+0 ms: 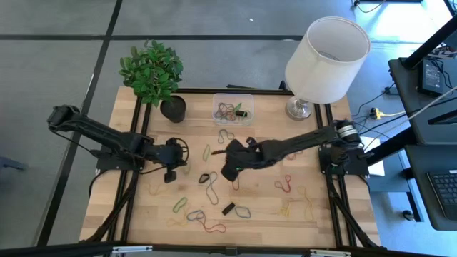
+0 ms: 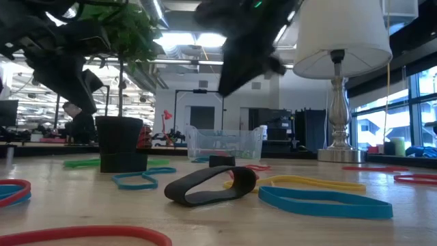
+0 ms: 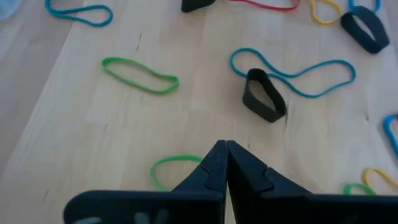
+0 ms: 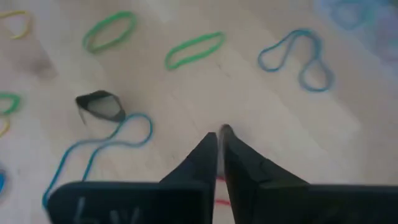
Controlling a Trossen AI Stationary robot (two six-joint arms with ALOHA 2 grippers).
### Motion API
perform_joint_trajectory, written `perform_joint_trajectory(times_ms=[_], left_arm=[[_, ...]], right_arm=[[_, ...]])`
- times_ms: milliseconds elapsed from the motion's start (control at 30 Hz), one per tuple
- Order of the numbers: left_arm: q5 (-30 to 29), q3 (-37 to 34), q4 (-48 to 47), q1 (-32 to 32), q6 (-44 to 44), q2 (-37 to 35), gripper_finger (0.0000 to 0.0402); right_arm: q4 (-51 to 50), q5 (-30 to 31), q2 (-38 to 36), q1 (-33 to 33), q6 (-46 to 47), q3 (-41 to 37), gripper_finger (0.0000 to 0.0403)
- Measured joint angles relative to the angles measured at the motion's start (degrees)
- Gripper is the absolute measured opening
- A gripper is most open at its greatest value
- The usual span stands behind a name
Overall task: Pick and place rubber bands into bin
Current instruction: Put the black rubber band into the transparent bin
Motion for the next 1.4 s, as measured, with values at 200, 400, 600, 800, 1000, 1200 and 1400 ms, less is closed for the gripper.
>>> perform_joint_trajectory(times_ms=[200, 400, 600, 800, 1000, 1200, 1400], left_arm=[[0.9, -0.5, -0.6, -0.5, 0.8, -2.0, 0.0002], [1.1, -0.5, -0.8, -0.7, 1.1, -1.8, 0.0002], [1.6, -0.5, -0.5, -0.7, 3.4, -1.9, 0.0003], [1.5, -0.5, -0.3, -0.7, 3.4, -1.9, 0.0002], [-1.4, -0.5, -0.3, -0.1, 3.3, -1.9, 0.0002], [-1.8, -0.5, -0.4, 2.7, 3.3, -1.9, 0.0002], [-2.8, -0.5, -0.6, 7.5, 3.6, -1.9, 0.0002]], right_arm=[[-1.3, -8.7, 6.6, -3.3, 3.5, 1.9, 0.0076], [-2.0, -9.1, 10.7, -5.3, 3.2, 1.9, 0.0114], [-1.9, -11.6, 14.1, -6.1, 2.3, 2.0, 0.0097], [-2.3, -12.1, 13.9, -6.1, -0.3, 2.3, 0.0011], [-4.7, -10.4, 9.9, -7.8, -8.1, 6.8, 0.0007], [-8.5, -8.0, 5.9, -15.0, -17.1, 12.6, 0.0005], [-9.1, -7.8, 5.4, -24.8, -28.6, 18.4, 0.0003]])
